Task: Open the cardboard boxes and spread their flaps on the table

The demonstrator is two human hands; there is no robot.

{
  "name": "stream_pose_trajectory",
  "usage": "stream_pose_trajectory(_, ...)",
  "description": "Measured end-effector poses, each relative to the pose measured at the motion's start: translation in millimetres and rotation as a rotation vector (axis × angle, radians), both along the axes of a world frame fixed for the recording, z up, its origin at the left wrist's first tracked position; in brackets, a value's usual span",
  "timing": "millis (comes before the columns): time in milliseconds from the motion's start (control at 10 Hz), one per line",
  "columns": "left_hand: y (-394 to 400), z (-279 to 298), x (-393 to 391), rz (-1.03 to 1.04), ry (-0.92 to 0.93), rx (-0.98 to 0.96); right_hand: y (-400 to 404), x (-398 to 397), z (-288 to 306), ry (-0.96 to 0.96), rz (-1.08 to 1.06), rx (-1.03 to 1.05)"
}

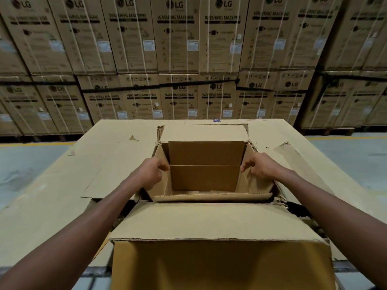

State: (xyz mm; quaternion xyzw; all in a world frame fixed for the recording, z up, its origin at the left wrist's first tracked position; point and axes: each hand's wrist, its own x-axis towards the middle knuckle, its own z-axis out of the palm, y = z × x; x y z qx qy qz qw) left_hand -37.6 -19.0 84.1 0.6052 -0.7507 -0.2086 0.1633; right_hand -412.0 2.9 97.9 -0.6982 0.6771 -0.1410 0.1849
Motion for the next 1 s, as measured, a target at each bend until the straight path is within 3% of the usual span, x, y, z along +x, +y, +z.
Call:
stream_pose_trajectory(600, -5.0, -11.9, -9.7, 0.010, -0.323, -0.006, -2.3, 14.3, -18.8, 0.300, 0.072, 0.070)
stream_pose_trajectory(800, 6.4, -3.1, -5.7, -0.001, -0.412, -0.122, 7.7, 15.0, -13.8, 0.371, 0.031, 0.020)
stream_pose_trajectory(900, 10.5, -0.1, -1.3, -0.027, -0.410, -0.207, 14.6, 12.1, -10.9, 0.430, 0.022, -0.028)
stream_pose_trajectory(1000, 19.2, 12.3, 0.4, -0.039, -0.291, -0.241, 23.7, 12.1, -0.1, 0.405, -0.037, -0.045)
